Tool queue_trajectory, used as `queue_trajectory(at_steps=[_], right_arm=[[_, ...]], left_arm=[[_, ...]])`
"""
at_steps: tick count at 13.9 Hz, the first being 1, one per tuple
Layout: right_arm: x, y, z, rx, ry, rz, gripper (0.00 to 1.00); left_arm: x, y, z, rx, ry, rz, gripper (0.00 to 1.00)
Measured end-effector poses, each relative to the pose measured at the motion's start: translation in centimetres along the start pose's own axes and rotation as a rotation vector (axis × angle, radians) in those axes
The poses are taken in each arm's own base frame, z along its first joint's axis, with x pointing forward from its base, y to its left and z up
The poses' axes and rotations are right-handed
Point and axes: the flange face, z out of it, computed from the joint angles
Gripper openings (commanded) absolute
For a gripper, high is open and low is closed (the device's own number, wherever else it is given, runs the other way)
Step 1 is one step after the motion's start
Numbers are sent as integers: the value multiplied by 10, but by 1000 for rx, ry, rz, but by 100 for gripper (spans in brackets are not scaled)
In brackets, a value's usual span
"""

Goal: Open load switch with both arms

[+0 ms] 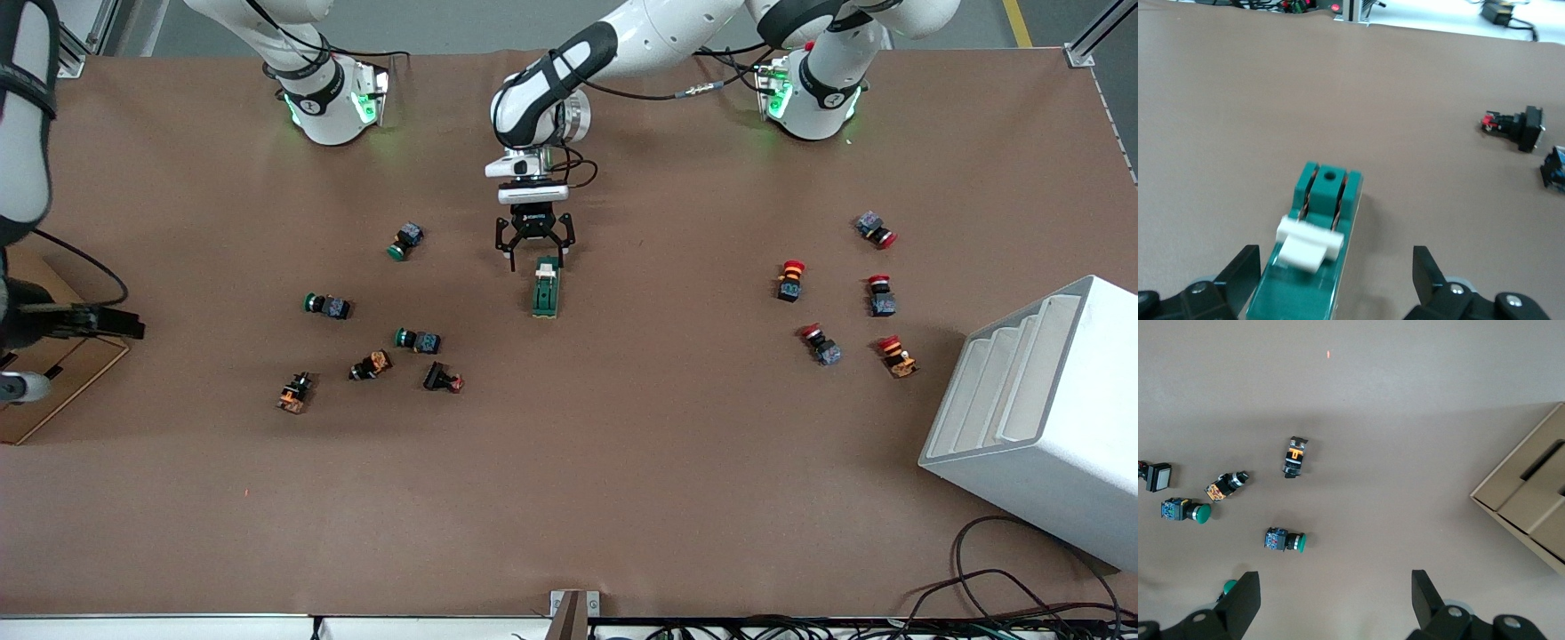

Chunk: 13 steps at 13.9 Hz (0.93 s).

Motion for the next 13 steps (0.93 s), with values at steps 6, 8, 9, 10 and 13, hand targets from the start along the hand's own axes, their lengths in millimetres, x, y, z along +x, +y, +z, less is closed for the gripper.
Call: queue_trajectory(at_steps=[6,8,9,10,13], right_arm=[[-20,-13,-25,6,-35,-22,100],[-26,-20,-24,9,-85,-33,100],[-27,-21,-25,15,-88,-35,100],[-30,-22,-28,27,-87,-36,100],[-46,-24,-40,50,-70,-38,100]], left_arm=[[90,21,11,117,-93,-65,99],[123,21,15,153,-135,-93,99],[139,23,16,166,-156,-107,99],[155,22,17,178,-176,-117,99],[205,13,28,214,-226,-149,99]])
